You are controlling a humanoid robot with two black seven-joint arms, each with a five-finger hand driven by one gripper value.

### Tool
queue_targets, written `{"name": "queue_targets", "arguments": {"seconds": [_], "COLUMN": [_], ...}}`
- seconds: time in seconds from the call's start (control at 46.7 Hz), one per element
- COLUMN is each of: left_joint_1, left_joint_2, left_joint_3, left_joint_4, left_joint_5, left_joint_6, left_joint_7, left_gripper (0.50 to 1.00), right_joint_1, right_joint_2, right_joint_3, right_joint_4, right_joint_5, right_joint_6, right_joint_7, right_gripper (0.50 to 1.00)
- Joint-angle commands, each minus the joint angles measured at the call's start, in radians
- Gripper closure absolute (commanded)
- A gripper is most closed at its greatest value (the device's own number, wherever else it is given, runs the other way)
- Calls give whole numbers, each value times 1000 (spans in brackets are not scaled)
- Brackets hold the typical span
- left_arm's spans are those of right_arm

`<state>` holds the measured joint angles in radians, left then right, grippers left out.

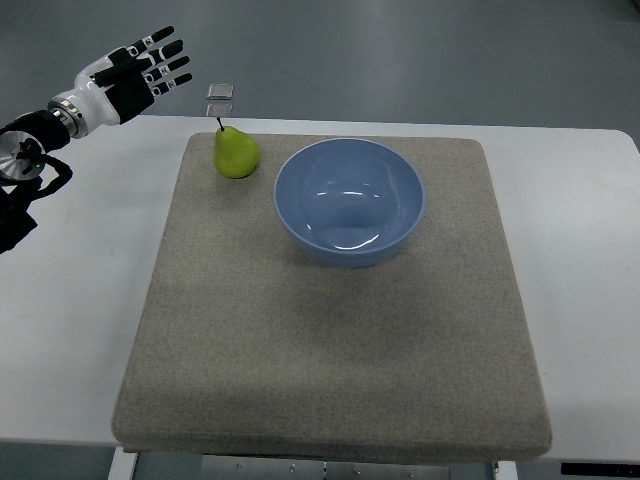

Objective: Place pear in bowl with left hand

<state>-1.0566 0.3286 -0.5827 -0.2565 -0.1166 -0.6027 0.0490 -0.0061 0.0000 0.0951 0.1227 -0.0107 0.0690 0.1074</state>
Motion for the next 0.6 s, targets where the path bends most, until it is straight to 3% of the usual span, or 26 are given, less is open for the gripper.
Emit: {"name": "queue_targets", "arguments": {"seconds": [0.0,0.579], "left_joint_1": [3,0], "left_joint_2": [-2,-5], "left_joint_3": [3,18], "left_joint_4": [-1,11], "left_joint_5": [3,15], "left_joint_6": [0,-8], "left_joint_7": [0,-4], "left_gripper": [506,504], "right_joint_1": [0,0], "right_joint_2": [0,0], "right_joint_3": [0,0], "right_joint_4": [0,0], "right_joint_5": [0,0], "right_joint_6": [0,0], "right_joint_7": [0,0], "right_gripper": [574,574]}}
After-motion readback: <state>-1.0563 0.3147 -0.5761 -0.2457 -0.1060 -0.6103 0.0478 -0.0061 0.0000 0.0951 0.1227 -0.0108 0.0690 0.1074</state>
